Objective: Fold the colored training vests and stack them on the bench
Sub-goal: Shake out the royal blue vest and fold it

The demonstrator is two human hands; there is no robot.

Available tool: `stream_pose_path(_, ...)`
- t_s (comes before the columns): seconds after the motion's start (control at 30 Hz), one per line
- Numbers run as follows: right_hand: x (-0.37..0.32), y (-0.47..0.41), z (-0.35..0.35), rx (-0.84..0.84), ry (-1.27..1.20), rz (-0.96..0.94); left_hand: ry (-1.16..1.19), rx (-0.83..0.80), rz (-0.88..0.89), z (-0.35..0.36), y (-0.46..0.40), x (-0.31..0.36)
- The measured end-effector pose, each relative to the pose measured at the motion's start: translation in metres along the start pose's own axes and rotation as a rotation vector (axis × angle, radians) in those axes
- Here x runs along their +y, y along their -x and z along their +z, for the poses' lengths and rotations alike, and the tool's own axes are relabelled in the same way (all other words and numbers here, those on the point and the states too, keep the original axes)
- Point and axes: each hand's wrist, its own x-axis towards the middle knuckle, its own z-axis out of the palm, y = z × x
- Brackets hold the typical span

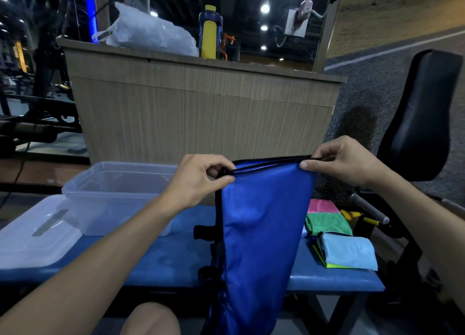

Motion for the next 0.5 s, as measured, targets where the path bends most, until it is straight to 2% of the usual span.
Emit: stream_pose_path(0.5, -0.0085, -0.0062, -0.0054, 0.017, 0.123, -0.042, 0.104, -0.030, -0.116, 0.0001, -0.0023, 0.0082)
